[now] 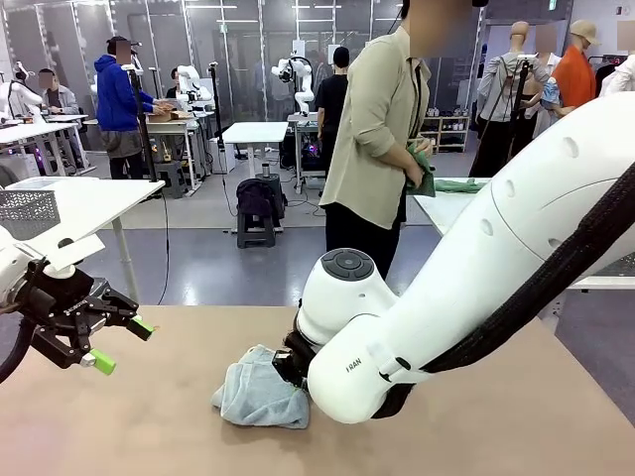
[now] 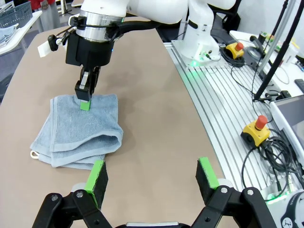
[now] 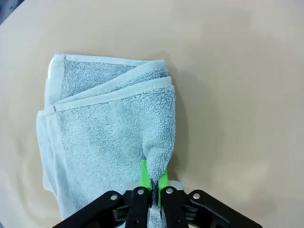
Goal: Fold the towels and place them in the basket.
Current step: Place the folded Towel with hook on the right side of the table.
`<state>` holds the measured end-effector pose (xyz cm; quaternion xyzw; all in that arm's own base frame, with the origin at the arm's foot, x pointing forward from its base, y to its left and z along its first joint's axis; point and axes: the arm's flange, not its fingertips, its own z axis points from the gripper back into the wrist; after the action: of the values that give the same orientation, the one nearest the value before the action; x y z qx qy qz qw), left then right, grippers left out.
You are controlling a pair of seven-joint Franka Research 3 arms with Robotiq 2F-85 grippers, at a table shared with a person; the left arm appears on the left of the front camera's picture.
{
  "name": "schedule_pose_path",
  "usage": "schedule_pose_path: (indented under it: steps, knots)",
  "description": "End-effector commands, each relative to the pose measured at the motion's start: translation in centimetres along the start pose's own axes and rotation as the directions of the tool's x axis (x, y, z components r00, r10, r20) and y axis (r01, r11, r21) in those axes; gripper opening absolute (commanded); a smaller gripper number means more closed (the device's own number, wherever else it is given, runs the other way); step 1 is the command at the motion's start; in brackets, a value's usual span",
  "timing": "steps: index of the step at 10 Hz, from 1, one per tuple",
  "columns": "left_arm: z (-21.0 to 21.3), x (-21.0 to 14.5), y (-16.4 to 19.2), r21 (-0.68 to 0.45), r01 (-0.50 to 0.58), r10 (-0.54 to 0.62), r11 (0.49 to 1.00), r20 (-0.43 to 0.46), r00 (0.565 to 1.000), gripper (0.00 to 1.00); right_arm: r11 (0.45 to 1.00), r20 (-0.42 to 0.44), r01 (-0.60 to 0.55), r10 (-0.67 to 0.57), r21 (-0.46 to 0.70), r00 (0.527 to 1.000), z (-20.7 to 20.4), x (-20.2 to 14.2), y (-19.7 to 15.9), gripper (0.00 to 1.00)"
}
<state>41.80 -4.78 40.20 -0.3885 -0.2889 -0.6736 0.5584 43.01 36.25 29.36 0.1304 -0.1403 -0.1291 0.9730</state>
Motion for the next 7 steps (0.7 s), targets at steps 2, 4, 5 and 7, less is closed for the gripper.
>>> schedule_pose_path:
  steps: [2,4,5,7]
  knots:
    - [0.2,-0.06,-0.15,-0.009,0.019,-0.019,1.0,-0.003,1.0,0.94,0.999,0.058,0.032,-0.03,-0.027,0.998,0.42,-0.2,0.28,0.0]
    - [0.2,-0.06,-0.15,-0.009,0.019,-0.019,1.0,-0.003,1.0,0.94,1.0,0.006,-0.004,0.004,-0.005,1.0,0.25,0.2,-0.03,0.0]
    - [0.2,-0.06,-0.15,-0.009,0.019,-0.019,1.0,-0.003,1.0,0.94,1.0,0.006,-0.004,0.004,-0.005,1.0,0.25,0.2,-0.03,0.0]
    - [0.2,-0.06,-0.15,-0.009,0.019,-0.019,1.0,-0.003,1.0,0.94,1.0,0.006,-0.004,0.004,-0.005,1.0,0.25,0.2,-0.03,0.0]
